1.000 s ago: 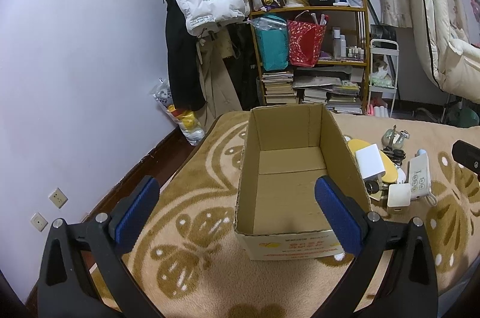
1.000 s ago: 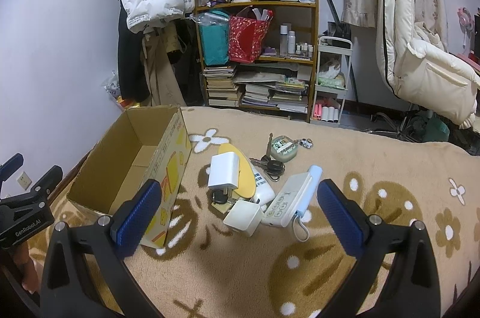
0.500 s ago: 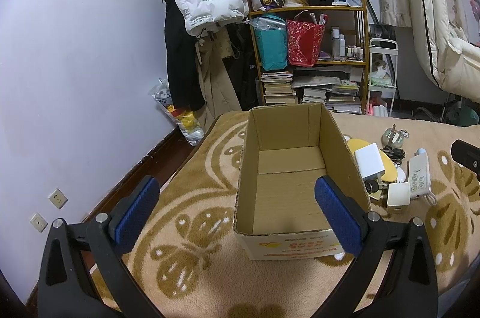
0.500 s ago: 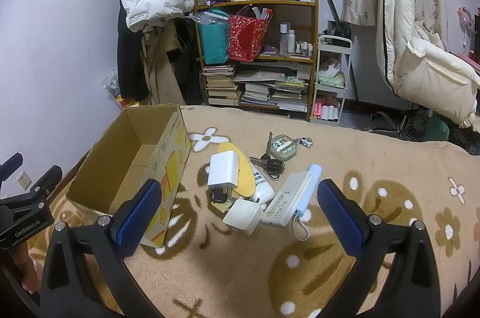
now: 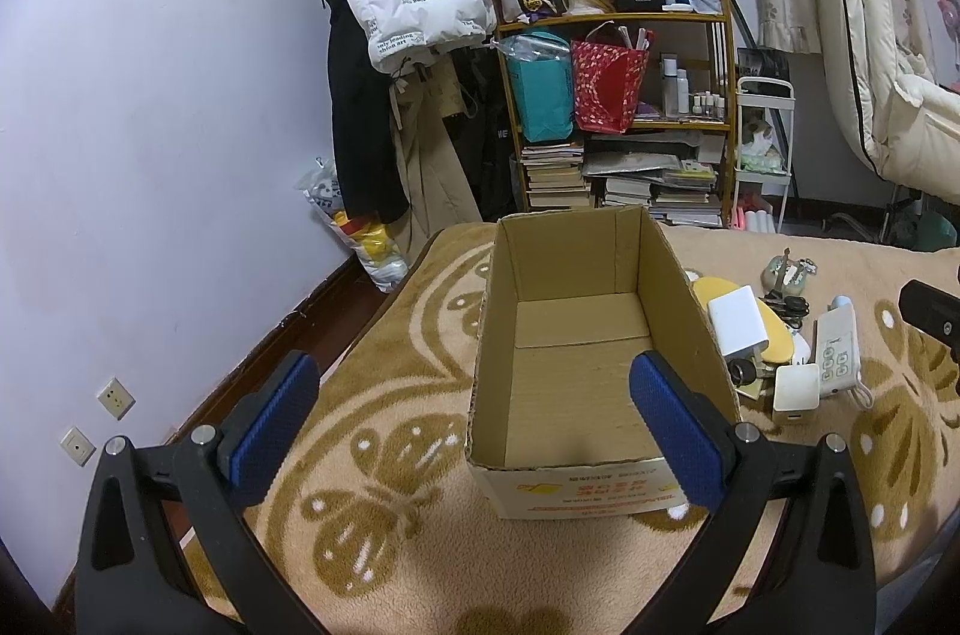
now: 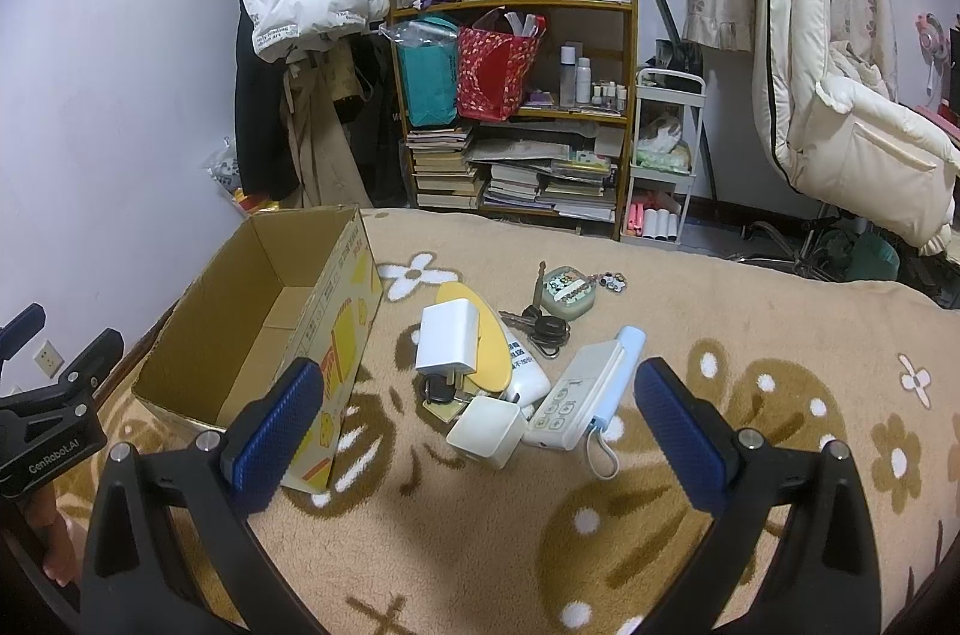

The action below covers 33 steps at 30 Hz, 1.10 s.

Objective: Organize rigid objects

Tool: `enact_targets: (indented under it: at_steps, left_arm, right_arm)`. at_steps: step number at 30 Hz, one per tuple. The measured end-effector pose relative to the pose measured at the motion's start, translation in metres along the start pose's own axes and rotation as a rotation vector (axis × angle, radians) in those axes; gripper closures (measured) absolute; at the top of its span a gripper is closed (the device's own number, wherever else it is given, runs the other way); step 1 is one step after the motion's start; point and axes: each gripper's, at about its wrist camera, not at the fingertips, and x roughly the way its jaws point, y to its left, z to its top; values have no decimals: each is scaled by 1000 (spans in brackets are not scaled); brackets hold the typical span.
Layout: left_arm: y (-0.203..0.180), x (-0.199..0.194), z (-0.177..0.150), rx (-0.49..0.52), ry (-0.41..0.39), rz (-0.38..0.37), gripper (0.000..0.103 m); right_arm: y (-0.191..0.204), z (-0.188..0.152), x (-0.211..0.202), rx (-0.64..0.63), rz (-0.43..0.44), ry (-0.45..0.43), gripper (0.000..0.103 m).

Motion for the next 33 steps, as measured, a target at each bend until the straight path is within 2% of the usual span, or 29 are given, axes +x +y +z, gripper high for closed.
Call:
enact_targets:
  at_steps: [33]
  left_arm:
    - [-5,0,-2,12,5,-10,1]
  right_arm:
    - [0,-5,4,-17,4,12,0]
